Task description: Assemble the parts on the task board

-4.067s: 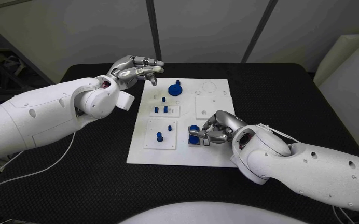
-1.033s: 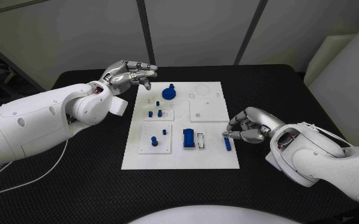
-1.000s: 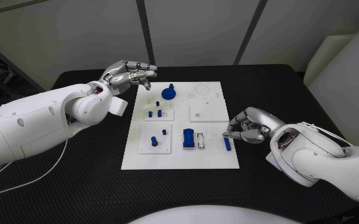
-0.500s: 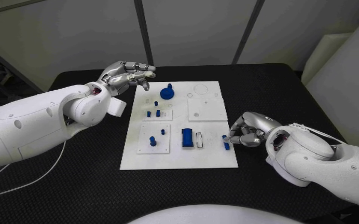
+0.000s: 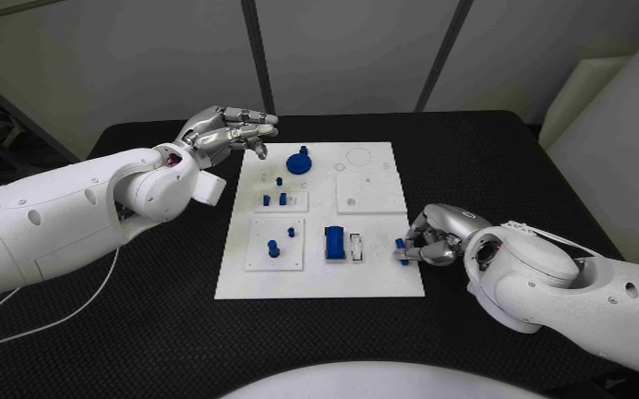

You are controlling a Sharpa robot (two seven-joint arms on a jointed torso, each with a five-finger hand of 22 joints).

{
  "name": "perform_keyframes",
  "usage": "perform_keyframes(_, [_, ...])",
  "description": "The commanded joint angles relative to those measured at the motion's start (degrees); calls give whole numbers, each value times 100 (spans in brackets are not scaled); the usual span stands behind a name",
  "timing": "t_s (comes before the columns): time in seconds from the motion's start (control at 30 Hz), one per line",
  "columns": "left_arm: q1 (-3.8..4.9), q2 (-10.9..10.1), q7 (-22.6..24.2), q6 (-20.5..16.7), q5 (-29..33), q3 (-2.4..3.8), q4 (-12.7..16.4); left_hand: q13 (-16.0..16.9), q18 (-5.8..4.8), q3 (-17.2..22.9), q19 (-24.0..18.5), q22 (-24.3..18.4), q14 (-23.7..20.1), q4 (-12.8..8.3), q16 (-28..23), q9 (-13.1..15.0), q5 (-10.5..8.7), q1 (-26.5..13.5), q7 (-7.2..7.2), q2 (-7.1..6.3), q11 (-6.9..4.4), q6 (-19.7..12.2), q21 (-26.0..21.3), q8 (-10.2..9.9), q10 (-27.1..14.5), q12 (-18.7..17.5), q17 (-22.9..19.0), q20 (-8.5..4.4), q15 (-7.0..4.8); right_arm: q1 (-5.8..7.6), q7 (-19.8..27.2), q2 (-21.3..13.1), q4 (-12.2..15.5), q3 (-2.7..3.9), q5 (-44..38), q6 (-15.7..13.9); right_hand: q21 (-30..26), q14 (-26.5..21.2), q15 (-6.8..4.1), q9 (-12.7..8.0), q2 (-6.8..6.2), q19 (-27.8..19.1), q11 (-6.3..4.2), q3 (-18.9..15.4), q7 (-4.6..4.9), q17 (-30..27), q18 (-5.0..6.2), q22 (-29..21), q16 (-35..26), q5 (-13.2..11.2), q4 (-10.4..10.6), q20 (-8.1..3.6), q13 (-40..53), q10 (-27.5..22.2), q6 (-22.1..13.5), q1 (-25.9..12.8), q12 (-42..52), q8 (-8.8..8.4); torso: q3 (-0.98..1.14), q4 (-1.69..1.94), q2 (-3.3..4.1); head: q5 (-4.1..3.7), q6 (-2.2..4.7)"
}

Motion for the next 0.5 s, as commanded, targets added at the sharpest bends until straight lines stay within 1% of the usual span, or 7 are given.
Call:
perform_keyframes(0.03, [5,6,39,61,24,4,1,-5,-64,-45,9,-6,27,3,-18,-6,-25,-15,3,60,2,-33,-39,-19,-48,-14,-6,18,4,-30,-123,19,-24,-11,-113,398,-3,369,-31,-13,1,575,-50,31,-6,409,-31,1486,-10,22,7,4,274,-7,42,63,-12,20,-4,5,-3,-3,-12])
perform_keyframes(0.2, [4,-3,36,60,24,4,4,-5,-64,-45,9,-6,27,3,-18,-6,-25,-15,3,60,2,-33,-39,-19,-48,-14,-6,18,4,-59,-234,59,-52,-14,-254,566,1,372,-43,10,15,576,-63,60,-19,421,-32,1488,-5,24,-28,-9,277,-5,79,161,-9,25,0,-1,2,1,-21])
perform_keyframes(0.37, [4,-15,29,57,24,4,12,-5,-64,-45,9,-6,27,3,-18,-6,-25,-15,3,60,2,-33,-39,-19,-48,-14,-6,18,4,-77,-317,135,-78,-18,-516,795,17,376,-64,47,84,583,-85,157,-39,438,-36,1497,1,85,-236,-30,279,-7,97,501,-12,11,-2,6,2,3,-35])
perform_keyframes(0.4, [4,-18,28,55,24,4,14,-5,-64,-45,9,-6,27,3,-18,-6,-25,-15,3,60,2,-33,-39,-19,-48,-14,-6,18,4,-78,-323,146,-83,-18,-551,821,19,376,-68,50,91,584,-86,171,-40,441,-37,1497,2,193,-270,-35,278,-9,93,550,-14,5,-2,8,2,2,-36])
perform_keyframes(0.43, [4,-22,27,53,24,4,16,-5,-64,-45,9,-6,27,3,-18,-6,-25,-15,3,60,2,-33,-39,-19,-48,-14,-6,18,4,-80,-336,167,-93,-20,-620,861,18,376,-73,53,103,584,-90,193,-43,444,-37,1497,2,373,-317,-40,277,-12,90,619,-18,-2,-3,6,1,2,-37])
perform_keyframes(0.5, [4,-27,26,50,24,4,21,-5,-64,-45,9,-6,27,3,-18,-6,-25,-15,3,60,2,-33,-39,-19,-48,-14,-6,18,4,-82,-353,208,-112,-23,-730,887,22,377,-83,58,157,585,-104,264,-58,447,-38,1499,2,572,-432,-49,277,-16,98,788,-22,-8,-4,5,0,0,-35])
